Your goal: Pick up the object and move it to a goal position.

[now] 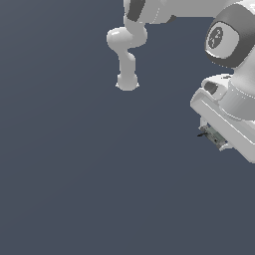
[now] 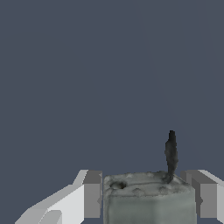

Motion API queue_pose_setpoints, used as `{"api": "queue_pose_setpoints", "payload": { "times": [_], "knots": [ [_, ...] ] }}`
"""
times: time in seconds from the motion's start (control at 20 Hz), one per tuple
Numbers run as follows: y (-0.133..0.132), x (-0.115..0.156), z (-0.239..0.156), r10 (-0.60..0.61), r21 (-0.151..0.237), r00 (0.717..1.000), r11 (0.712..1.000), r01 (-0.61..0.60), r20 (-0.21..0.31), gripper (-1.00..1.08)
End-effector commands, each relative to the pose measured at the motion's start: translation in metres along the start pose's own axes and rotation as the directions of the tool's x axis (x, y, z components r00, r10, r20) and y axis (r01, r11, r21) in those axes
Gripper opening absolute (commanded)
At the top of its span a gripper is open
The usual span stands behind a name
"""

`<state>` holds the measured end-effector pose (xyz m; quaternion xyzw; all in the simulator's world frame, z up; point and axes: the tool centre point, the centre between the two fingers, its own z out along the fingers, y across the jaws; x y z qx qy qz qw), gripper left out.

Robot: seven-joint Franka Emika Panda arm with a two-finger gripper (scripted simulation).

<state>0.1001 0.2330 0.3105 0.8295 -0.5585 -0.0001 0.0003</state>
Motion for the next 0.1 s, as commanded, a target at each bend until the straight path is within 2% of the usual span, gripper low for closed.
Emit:
{"api": "queue_pose_setpoints", "payload": {
  "times": [0.0, 0.05],
  "knots": [
    [-0.0009, -0.0004, -0.0013, 0.0, 0.0, 1.0, 1.0, 0.0, 0.0, -1.0],
    [-0.0009, -0.0004, -0.0013, 0.0, 0.0, 1.0, 1.0, 0.0, 0.0, -1.0]
  ]
}}
